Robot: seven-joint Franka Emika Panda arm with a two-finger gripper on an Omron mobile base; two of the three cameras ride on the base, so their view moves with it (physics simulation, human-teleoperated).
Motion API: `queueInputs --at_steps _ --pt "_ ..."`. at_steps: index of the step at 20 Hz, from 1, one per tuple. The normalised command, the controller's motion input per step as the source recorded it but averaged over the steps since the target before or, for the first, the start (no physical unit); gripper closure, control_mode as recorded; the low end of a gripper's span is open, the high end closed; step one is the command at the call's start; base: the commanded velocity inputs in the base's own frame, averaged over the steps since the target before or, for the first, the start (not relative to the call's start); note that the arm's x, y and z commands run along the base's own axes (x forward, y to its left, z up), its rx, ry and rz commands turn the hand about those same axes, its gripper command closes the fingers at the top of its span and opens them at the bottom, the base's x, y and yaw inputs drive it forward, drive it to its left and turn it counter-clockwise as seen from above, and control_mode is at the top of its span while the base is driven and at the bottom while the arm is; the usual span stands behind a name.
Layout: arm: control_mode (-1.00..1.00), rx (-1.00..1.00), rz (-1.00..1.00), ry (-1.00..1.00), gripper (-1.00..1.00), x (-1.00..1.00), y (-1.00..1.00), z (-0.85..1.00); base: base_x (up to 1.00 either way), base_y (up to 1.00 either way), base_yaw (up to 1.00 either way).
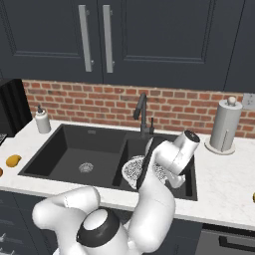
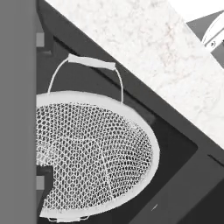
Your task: Put the colander in the sink, put the tangerine, mango, kiwi in the colander, and turn on the sink faucet and pour water over the colander.
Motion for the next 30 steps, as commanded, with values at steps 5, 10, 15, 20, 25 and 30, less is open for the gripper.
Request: queueInputs --at_steps 5,10,15,20,25,30 --pt "-1.0 -0.08 -0.09 -0.04 -1.0 -0.33 0.0 0.53 0.0 0.0 0.0" --pt "-1.0 -0.09 -0.07 -0.01 -1.0 -0.57 0.02 0.58 0.0 0.0 0.0" --pt "-1.0 -0.01 -0.12 0.0 -1.0 -0.92 0.46 0.52 0.0 0.0 0.0" --pt "-1.0 0.0 -0.2 0.0 -1.0 -0.8 0.98 0.43 0.0 0.0 0.0" --pt "-1.0 -0.04 -0.1 0.0 -1.0 -0.31 1.0 0.46 0.0 0.0 0.0" --pt "-1.0 -0.06 -0.04 0.0 -1.0 0.0 1.0 0.45 0.0 0.0 0.0"
